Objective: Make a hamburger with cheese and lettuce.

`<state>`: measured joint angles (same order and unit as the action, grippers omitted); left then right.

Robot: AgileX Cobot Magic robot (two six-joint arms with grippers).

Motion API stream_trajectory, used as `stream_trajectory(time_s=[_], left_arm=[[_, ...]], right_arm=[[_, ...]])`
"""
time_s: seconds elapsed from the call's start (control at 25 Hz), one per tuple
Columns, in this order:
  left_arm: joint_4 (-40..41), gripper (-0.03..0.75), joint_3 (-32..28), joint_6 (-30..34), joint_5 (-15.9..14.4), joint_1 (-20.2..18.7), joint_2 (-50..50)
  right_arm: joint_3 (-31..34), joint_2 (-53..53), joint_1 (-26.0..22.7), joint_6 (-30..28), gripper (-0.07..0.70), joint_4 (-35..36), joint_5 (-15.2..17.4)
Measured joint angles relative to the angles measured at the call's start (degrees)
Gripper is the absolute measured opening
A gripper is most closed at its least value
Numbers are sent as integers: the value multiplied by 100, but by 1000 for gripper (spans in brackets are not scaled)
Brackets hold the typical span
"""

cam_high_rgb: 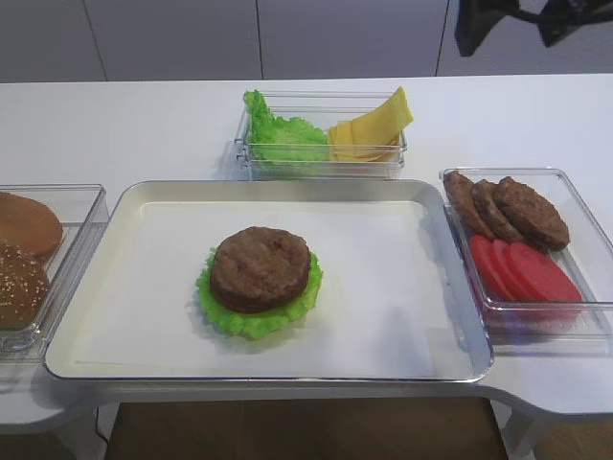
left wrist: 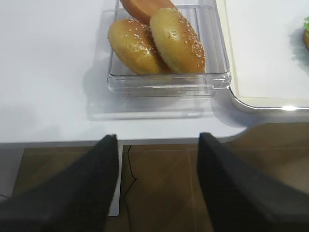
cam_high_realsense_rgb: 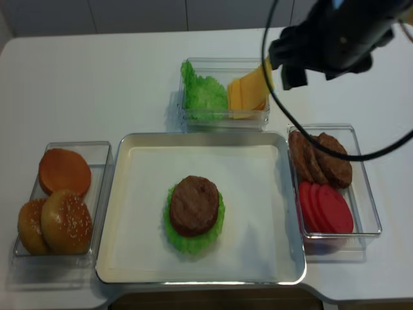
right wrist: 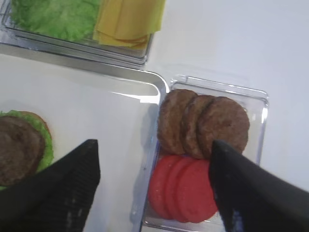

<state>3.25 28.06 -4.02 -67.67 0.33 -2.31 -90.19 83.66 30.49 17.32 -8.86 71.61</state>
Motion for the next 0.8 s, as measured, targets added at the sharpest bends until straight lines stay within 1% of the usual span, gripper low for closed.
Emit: stream_trajectory(time_s=[0.2, 0.36, 0.8], left_arm=[[0, 391, 0, 0, 0, 0, 0], [0, 391, 0, 0, 0, 0, 0], [0, 391, 0, 0, 0, 0, 0]], right_arm=[[431, -494, -297, -104, 546, -239, 11], [819, -951, -516, -285, 546, -282, 22], [2144, -2519, -541, -251, 547, -200, 41]])
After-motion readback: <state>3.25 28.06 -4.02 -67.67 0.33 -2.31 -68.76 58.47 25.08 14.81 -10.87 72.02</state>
